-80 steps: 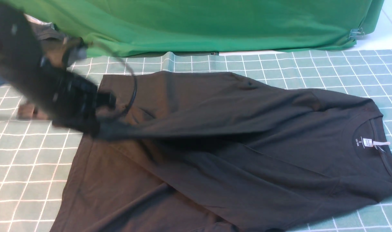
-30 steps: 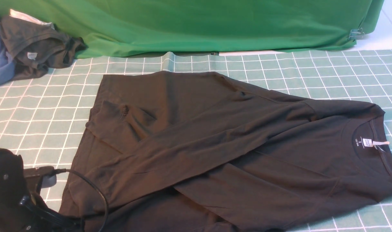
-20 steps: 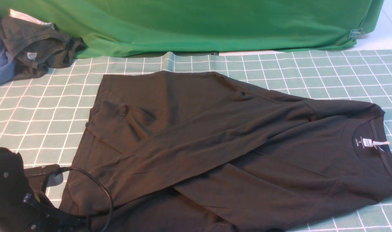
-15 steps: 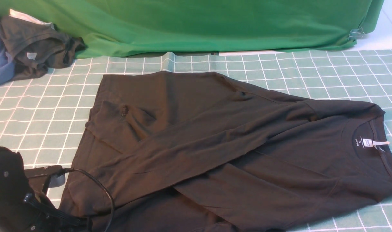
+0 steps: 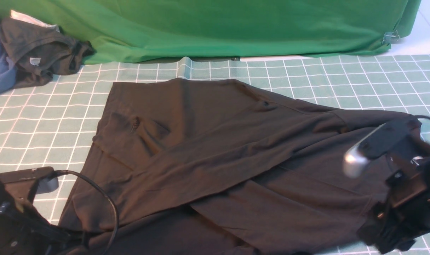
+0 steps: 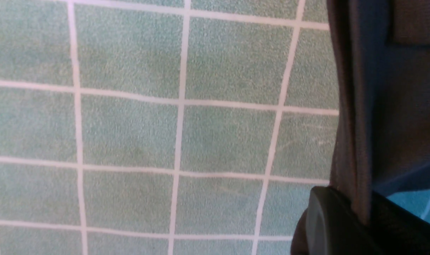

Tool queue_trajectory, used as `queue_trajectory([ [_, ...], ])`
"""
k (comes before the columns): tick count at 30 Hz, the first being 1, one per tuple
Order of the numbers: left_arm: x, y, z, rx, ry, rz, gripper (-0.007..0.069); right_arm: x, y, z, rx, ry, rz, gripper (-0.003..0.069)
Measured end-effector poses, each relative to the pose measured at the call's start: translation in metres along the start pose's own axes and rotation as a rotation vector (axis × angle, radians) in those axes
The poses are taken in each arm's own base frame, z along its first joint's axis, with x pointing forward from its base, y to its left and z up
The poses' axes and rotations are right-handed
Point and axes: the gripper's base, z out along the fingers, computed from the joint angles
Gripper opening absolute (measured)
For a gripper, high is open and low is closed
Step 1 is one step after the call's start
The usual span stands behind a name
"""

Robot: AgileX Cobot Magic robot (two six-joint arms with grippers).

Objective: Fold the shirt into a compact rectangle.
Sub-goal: 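Grasp the near edge of the shirt at its hem and shoulder corners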

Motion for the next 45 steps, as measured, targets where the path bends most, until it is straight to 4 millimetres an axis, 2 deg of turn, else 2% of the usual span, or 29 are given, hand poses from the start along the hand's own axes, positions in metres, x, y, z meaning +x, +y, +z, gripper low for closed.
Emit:
queue_trajectory([
  [1, 0.003, 0.000, -0.004, 0.003, -0.009, 0.001, 0.0013, -0.003, 0.003, 0.006, 0.021, 0.016, -0.054, 0.0433],
  [3, 0.007, 0.001, -0.010, 0.005, -0.031, 0.000, 0.0013, -0.006, 0.004, 0.016, 0.047, 0.044, -0.113, 0.0477],
  [5, 0.010, 0.002, -0.013, 0.007, -0.048, -0.004, 0.0013, -0.009, 0.004, 0.022, 0.062, 0.059, -0.140, 0.0498],
  [6, 0.013, 0.003, -0.018, 0.010, -0.070, -0.006, 0.0013, -0.012, 0.001, 0.032, 0.082, 0.079, -0.163, 0.0511],
  [8, 0.015, 0.003, -0.020, 0.012, -0.081, -0.006, 0.0013, -0.013, -0.001, 0.038, 0.091, 0.094, -0.174, 0.0516],
  [10, 0.016, 0.004, -0.022, 0.013, -0.095, -0.004, 0.0013, -0.018, -0.005, 0.053, 0.101, 0.114, -0.189, 0.0519],
  [19, 0.015, 0.004, -0.023, 0.014, -0.112, -0.003, 0.0013, -0.022, -0.014, 0.097, 0.096, 0.207, -0.218, 0.0522],
  [23, 0.016, 0.004, -0.022, 0.014, -0.110, -0.005, 0.0013, -0.021, -0.015, 0.100, 0.097, 0.214, -0.194, 0.0524],
  [30, 0.021, 0.006, 0.001, 0.005, -0.058, -0.019, 0.0013, -0.023, -0.015, 0.100, 0.102, 0.196, -0.194, 0.0524],
  [39, 0.017, 0.004, 0.004, 0.013, -0.042, -0.029, 0.0013, -0.024, -0.015, 0.100, 0.106, 0.182, -0.202, 0.0521],
  [42, 0.014, 0.003, 0.002, 0.026, -0.053, -0.038, 0.0013, -0.026, -0.015, 0.100, 0.110, 0.166, -0.206, 0.0473],
  [45, 0.014, 0.003, 0.002, 0.026, -0.052, -0.039, 0.0013, -0.027, -0.015, 0.101, 0.112, 0.157, -0.208, 0.0363],
])
